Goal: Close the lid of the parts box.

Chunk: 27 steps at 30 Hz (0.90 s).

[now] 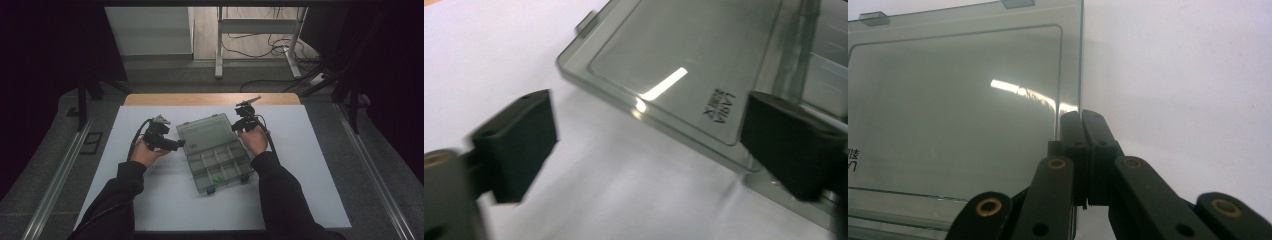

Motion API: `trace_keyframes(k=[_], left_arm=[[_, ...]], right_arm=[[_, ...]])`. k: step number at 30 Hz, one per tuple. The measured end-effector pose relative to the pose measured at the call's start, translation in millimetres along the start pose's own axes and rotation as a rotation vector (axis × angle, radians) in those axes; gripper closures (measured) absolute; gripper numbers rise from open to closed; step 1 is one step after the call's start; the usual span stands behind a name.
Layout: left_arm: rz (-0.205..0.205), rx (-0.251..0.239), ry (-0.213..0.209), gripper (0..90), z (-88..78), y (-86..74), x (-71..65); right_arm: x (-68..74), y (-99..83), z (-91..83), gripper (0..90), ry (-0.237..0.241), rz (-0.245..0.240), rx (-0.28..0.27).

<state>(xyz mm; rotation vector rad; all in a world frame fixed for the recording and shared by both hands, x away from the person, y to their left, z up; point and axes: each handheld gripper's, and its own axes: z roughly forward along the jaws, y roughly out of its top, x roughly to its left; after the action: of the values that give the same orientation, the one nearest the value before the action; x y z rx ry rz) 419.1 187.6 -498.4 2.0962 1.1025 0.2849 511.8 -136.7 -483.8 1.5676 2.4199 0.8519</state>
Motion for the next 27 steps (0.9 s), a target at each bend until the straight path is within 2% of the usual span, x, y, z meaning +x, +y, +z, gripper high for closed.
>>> trace_keyframes(k=[1, 5, 7, 10, 13, 15, 18, 27], left_arm=[[-0.013, -0.006, -0.001, 21.2, -1.1, -0.8, 1.8], [-0.044, -0.012, -0.053, 45.5, -3.6, -5.6, 10.1], [-0.039, 0.001, -0.048, 56.5, -1.9, -8.7, 11.8], [-0.032, 0.041, -0.063, 73.7, 3.0, -12.5, 13.2], [-0.026, 0.063, -0.07, 85.0, 9.3, -14.4, 11.5], [-0.015, 0.076, -0.074, 88.6, 13.5, -14.6, 9.7], [0.009, 0.096, -0.066, 89.5, 19.8, -14.4, 6.2], [0.027, 0.093, -0.03, 89.6, 29.7, -14.0, 2.0]], right_arm=[[0.1, -0.1, -0.2, 89.2, 0.001, -0.002, -0.003], [0.0, -0.5, -0.7, 89.1, 0.008, -0.005, -0.013], [-0.4, -0.9, -1.0, 89.1, 0.013, -0.002, -0.019], [-1.2, -1.4, -1.3, 89.0, 0.017, 0.001, -0.024], [-1.9, -2.0, -1.6, 89.0, 0.021, 0.003, -0.027], [-2.4, -2.3, -1.7, 88.9, 0.022, 0.003, -0.029], [-2.7, -2.8, -2.0, 89.0, 0.025, 0.006, -0.036], [-3.1, -2.9, -2.6, 88.7, 0.025, 0.001, -0.038]])
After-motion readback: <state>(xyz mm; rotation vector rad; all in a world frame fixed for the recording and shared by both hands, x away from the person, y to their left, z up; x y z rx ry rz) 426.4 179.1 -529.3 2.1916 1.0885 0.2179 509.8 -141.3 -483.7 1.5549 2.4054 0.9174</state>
